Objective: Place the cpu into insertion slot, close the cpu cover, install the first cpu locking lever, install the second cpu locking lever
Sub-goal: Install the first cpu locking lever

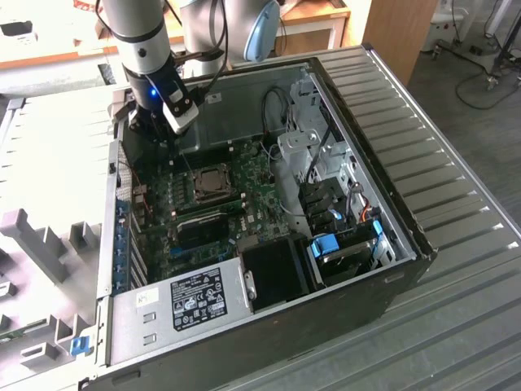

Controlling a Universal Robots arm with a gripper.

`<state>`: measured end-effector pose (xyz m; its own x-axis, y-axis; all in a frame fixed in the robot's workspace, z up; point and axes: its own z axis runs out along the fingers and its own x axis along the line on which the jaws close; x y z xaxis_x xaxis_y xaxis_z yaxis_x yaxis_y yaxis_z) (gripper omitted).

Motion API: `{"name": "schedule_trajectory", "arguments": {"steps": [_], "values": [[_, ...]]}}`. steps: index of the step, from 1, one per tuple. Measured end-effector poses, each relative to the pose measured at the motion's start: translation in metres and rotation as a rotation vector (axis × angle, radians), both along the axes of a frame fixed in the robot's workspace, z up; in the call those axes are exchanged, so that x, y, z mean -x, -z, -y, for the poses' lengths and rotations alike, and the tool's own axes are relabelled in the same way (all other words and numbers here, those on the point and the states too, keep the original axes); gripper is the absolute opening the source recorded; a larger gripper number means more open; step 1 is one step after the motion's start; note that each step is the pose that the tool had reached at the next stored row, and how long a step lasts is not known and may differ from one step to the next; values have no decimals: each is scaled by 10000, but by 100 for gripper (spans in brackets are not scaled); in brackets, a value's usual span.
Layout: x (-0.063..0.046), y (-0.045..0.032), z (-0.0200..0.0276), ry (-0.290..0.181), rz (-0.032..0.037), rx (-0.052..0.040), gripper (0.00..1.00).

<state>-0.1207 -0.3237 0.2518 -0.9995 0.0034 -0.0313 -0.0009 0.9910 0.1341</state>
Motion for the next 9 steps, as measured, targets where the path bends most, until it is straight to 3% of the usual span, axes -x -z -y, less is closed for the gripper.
{"name": "schedule_trajectory", "arguments": {"steps": [9], "values": [[-6, 27, -24, -1, -2, 1, 10]]}}
